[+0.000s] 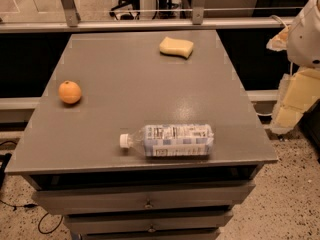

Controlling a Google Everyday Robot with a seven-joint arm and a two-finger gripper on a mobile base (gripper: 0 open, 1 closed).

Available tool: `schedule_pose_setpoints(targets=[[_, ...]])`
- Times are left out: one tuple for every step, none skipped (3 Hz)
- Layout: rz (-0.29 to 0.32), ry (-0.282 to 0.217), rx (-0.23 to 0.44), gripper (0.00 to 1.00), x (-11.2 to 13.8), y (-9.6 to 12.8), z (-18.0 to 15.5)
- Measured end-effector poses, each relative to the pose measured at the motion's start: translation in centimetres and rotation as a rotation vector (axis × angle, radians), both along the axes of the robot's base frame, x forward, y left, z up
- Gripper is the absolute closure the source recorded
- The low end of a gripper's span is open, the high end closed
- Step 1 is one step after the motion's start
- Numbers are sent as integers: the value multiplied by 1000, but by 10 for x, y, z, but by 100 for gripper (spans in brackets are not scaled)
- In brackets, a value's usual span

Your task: Move orange near sponge

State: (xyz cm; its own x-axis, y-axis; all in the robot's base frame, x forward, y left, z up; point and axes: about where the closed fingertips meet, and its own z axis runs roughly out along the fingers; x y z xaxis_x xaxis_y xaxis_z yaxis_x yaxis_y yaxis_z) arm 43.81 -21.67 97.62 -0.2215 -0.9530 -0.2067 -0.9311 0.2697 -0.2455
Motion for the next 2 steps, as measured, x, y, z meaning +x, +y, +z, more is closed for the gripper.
schedule_pose_setpoints(targets=[[6, -7, 6, 0, 2, 4, 0], [46, -47, 41, 0, 12, 27, 1]])
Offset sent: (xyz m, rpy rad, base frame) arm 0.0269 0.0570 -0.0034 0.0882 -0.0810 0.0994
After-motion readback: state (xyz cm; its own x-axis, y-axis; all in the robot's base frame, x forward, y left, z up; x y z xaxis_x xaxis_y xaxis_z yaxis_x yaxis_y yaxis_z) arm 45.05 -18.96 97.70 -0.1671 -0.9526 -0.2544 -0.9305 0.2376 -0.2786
